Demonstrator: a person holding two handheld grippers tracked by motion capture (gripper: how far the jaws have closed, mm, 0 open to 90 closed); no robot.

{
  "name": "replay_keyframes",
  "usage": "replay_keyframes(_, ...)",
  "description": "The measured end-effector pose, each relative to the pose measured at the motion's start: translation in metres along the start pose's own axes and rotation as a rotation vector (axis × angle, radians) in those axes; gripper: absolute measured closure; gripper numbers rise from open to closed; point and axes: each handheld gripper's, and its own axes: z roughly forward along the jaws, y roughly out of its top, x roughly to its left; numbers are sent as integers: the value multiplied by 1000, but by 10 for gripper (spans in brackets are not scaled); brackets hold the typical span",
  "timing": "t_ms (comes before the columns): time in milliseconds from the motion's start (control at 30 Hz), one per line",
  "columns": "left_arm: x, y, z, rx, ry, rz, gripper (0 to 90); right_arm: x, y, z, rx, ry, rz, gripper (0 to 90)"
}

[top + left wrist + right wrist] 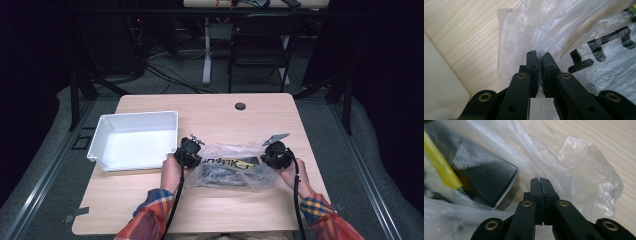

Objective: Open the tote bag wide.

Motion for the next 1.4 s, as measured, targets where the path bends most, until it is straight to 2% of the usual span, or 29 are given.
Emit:
replay_keyframes(67, 1, 0, 4, 17, -6, -3, 858, 0, -2, 4, 14, 6, 0, 900)
replay_keyframes(100, 0, -1, 6, 32, -10, 0, 858, 1, -2, 5, 38, 14, -8, 900)
replay_keyframes(133, 0, -2, 6, 47, -6, 16, 852, 2, -3, 5, 46, 15, -15, 900)
replay_keyframes(200, -2, -4, 4, 75, -8, 43, 821, 4, -6, 3, 62, 24, -39, 887)
replay_keyframes(300, -1, -7, -4, 85, -28, 49, 729, 6, -12, -5, 72, 51, -68, 848)
replay_keyframes(367, 0, -9, -14, 68, -23, 35, 598, 6, -15, -9, 65, 70, -61, 822)
replay_keyframes(400, 1, -10, -21, 52, -30, 33, 562, 6, -16, -11, 69, 75, -62, 816)
replay_keyframes(433, 2, -11, -29, 33, -36, 30, 545, 7, -16, -12, 54, 84, -55, 807)
replay_keyframes(500, 1, -11, -45, -9, -40, 33, 481, 8, -16, -15, 52, 93, -63, 788)
replay_keyframes(567, -2, -10, -60, -52, -58, 37, 455, 10, -15, -17, 50, 99, -69, 783)
replay_keyframes(633, -6, -7, -70, -73, -96, 57, 430, 11, -14, -17, 50, 101, -79, 785)
replay_keyframes(667, -10, -6, -74, -97, -87, 65, 418, 12, -15, -18, 44, 101, -72, 785)
replay_keyframes(700, -14, -5, -78, -106, -96, 77, 414, 12, -15, -17, 32, 99, -63, 785)
replay_keyframes(767, -20, -3, -80, -99, -100, 101, 396, 13, -16, -17, 24, 111, -47, 784)
replay_keyframes(800, -22, -2, -79, -97, -104, 105, 391, 11, -16, -18, 45, 102, -67, 784)
replay_keyframes(867, -20, -3, -77, -95, -107, 94, 386, 11, -16, -18, 47, 103, -69, 785)
replay_keyframes(967, -20, -3, -80, -134, -137, 89, 365, 11, -16, -19, 44, 104, -65, 784)
replay_keyframes(1000, -22, -2, -83, -144, -149, 102, 357, 11, -16, -19, 41, 105, -67, 784)
replay_keyframes(1067, -31, 1, -86, -161, -191, 153, 355, 12, -16, -18, 35, 101, -59, 784)
replay_keyframes(1167, -45, 6, -77, -130, -235, 221, 370, 11, -15, -18, 42, 102, -70, 786)
replay_keyframes(1233, -52, 7, -67, -99, -237, 264, 401, 12, -15, -18, 40, 102, -62, 786)
replay_keyframes(1300, -59, 8, -58, -79, -206, 313, 423, 12, -15, -18, 30, 101, -55, 788)
replay_keyframes(1400, -64, 9, -47, -71, -176, 349, 467, 11, -15, -17, 35, 108, -53, 792)
